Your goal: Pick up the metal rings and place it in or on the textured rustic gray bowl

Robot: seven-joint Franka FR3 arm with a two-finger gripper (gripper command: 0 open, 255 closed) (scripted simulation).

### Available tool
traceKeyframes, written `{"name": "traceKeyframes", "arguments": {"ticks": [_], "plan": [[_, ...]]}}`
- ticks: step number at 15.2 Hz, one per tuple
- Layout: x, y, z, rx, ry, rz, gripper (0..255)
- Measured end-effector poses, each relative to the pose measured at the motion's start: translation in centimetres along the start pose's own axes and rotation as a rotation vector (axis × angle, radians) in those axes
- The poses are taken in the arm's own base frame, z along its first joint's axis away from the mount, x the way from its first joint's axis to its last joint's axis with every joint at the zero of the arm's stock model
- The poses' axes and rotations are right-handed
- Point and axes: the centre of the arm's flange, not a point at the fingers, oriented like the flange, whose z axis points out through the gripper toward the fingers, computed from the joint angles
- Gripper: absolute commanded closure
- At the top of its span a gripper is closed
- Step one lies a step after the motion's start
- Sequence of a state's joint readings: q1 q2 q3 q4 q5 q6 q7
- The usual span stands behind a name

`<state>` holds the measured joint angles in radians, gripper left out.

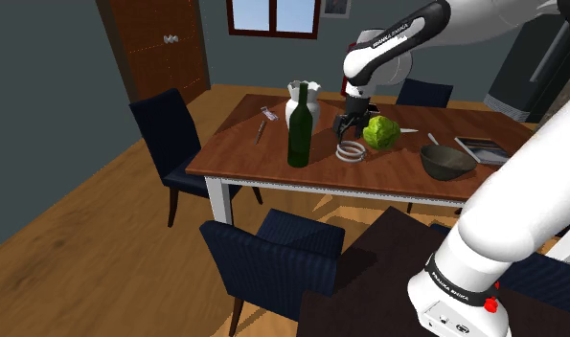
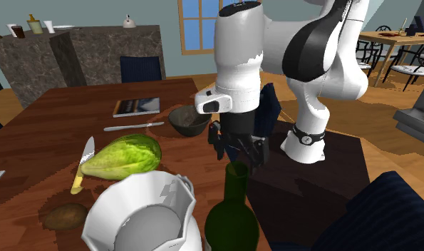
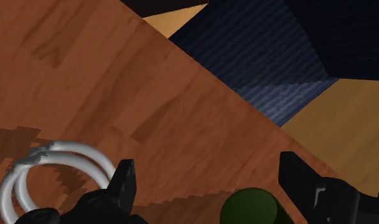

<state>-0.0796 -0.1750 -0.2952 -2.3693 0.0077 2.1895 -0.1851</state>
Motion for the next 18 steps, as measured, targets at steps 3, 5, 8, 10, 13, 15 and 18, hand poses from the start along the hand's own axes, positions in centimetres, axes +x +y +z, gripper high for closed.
{"name": "traceKeyframes", "arguments": {"ticks": [3,5,8,10,13,15,18], "plan": [[2.2,2.1,2.0,-0.015,0.0,-0.001,0],[3.8,3.4,3.5,-0.024,0.0,-0.002,0],[6.2,5.6,5.6,-0.039,-0.001,-0.003,0],[7.9,7.1,6.9,-0.049,-0.002,-0.003,0],[9.4,8.7,8.6,-0.059,-0.002,-0.004,0],[9.5,9.0,9.6,-0.06,-0.002,-0.005,0],[9.7,9.1,11.1,-0.061,-0.002,-0.005,0]]}}
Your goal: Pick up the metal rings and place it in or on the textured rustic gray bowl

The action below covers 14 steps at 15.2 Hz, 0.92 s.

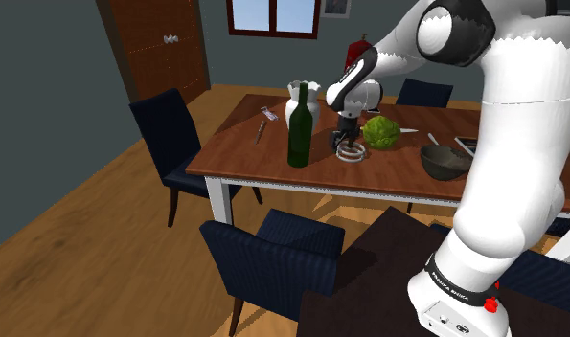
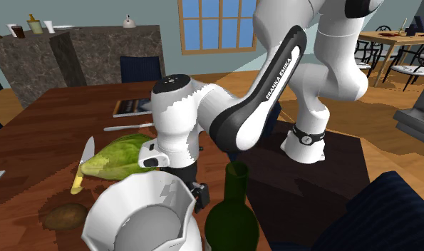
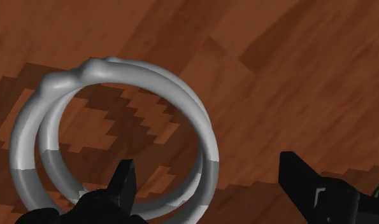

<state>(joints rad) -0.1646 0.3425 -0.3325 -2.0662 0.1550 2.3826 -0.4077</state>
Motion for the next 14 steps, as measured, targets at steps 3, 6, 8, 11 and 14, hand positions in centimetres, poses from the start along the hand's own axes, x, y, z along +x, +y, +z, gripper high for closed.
{"name": "traceKeyframes", "arguments": {"ticks": [3,6,8,11,14], "plan": [[-0.03,0.02,1.28,0.0,0.0,0.0,0],[-0.06,0.04,1.41,0.0,0.0,0.0,0],[-0.06,0.03,1.42,0.0,0.0,0.0,0],[-0.06,0.03,1.42,0.0,0.0,0.0,255],[-0.06,0.06,1.36,0.0,0.001,0.001,255]]}}
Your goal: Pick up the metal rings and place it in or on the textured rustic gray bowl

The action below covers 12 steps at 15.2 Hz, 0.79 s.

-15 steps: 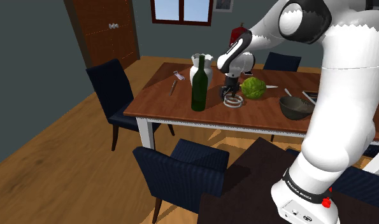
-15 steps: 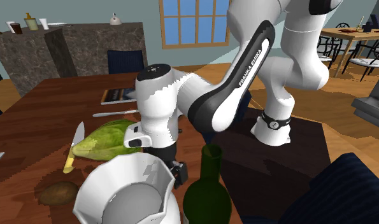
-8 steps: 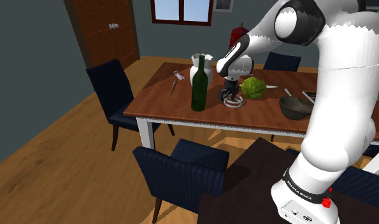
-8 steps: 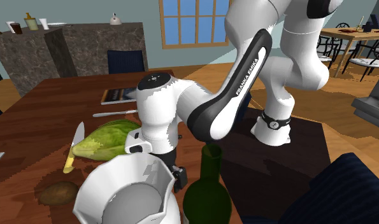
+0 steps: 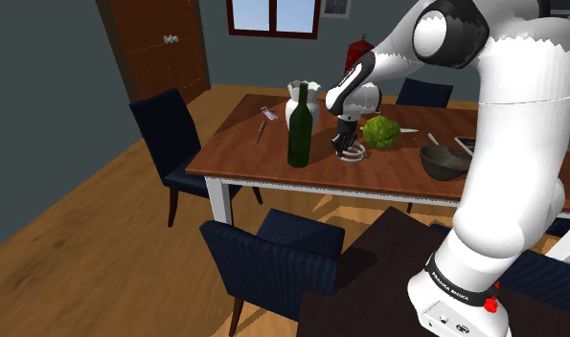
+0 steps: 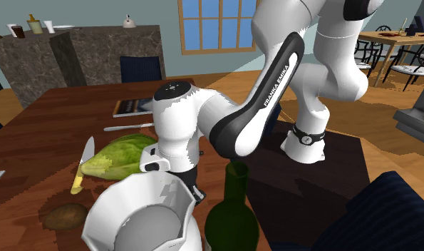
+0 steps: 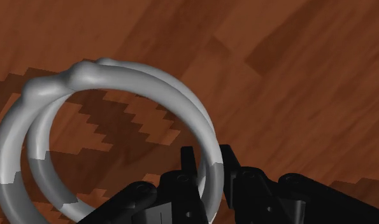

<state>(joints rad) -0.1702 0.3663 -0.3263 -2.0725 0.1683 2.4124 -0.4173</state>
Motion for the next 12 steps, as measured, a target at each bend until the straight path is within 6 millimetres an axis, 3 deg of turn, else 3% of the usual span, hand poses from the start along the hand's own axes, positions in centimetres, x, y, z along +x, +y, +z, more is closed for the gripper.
{"name": "traceKeyframes", "arguments": {"ticks": [6,12], "plan": [[0.0,0.0,-0.2,0.0,0.0,0.0,255],[-0.1,-0.1,-3.0,0.0,-0.001,-0.001,255]]}}
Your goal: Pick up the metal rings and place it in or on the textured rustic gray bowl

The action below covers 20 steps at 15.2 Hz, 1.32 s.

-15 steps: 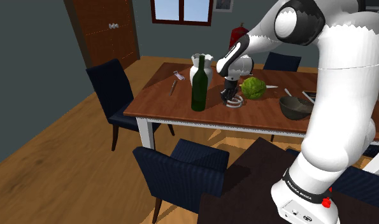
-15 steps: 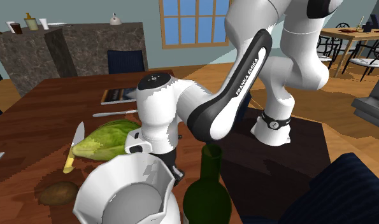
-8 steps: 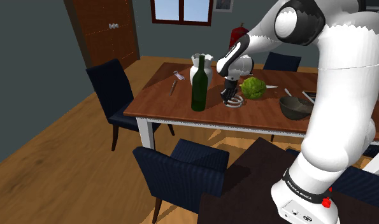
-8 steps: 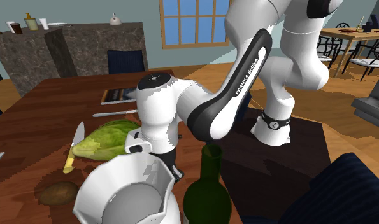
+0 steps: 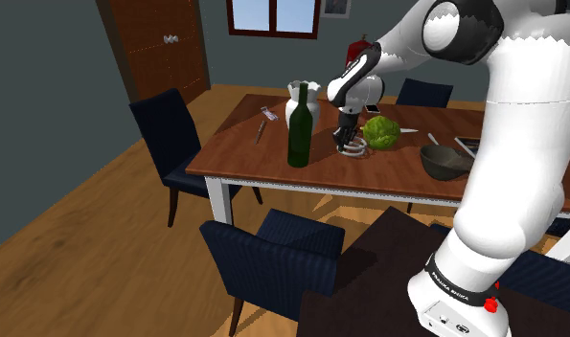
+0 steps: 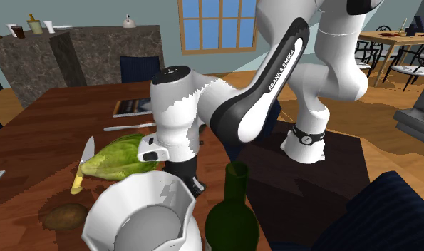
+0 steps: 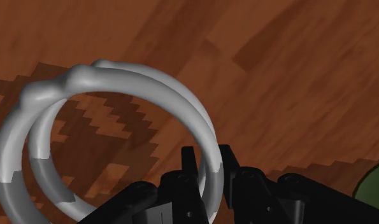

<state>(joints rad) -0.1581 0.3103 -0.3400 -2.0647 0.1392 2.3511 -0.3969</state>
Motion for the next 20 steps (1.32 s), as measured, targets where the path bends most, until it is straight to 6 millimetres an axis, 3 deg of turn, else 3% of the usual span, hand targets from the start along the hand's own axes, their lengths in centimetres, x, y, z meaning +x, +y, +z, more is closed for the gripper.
{"name": "traceKeyframes", "arguments": {"ticks": [20], "plan": [[0.0,0.1,-10.6,0.0,0.0,0.0,255]]}}
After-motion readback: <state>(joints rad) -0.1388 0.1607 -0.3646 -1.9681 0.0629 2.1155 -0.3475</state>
